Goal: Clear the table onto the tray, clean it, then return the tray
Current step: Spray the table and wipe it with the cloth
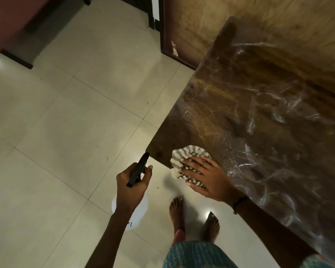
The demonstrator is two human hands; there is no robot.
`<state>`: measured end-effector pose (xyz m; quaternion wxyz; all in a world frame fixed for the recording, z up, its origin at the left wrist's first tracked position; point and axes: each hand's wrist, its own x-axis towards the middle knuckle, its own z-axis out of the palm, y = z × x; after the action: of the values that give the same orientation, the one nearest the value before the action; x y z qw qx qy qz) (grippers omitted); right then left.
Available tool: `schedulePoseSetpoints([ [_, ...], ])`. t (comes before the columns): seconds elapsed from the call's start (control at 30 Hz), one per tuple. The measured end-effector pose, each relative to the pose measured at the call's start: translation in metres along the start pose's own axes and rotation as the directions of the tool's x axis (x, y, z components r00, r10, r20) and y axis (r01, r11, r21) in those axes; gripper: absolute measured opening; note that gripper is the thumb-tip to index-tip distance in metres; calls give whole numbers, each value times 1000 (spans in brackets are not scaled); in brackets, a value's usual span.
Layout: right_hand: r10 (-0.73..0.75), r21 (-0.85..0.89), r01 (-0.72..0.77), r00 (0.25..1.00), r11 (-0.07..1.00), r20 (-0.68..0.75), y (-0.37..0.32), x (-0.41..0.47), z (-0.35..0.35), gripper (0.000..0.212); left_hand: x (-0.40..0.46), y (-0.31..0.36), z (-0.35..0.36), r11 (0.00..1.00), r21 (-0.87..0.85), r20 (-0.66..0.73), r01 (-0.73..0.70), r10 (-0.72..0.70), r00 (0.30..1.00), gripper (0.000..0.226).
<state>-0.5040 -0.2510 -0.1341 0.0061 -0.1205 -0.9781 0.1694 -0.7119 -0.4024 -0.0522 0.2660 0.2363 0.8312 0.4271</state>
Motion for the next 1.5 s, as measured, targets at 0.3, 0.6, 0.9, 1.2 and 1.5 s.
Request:
schedulePoseSetpoints([
  [0.3, 246, 18, -246, 959, 969, -137, -14, 87, -9, 45, 6, 7, 15, 999, -2, 33, -43, 43, 999, 20],
  [0.6, -48, -7, 48, 999, 999, 24, 3, -8, -3, 50, 9, 23, 36, 996, 32, 59, -88, 86, 995, 9],
  [0.9, 115, 22, -115, 993, 993, -13, 18, 35, -25, 43, 17, 43, 65, 990, -42, 108, -132, 136, 985, 19],
  [1.2, -107, 1, 107, 994, 994, -20, 30, -13, -24, 36, 20, 66, 104, 990, 97, 311, -105, 70, 948, 25],
  [1.5, -96, 16, 95, 994, 995, 53, 33, -16, -21, 40, 24, 68, 116, 975, 170, 243, -144, 100, 965, 25],
])
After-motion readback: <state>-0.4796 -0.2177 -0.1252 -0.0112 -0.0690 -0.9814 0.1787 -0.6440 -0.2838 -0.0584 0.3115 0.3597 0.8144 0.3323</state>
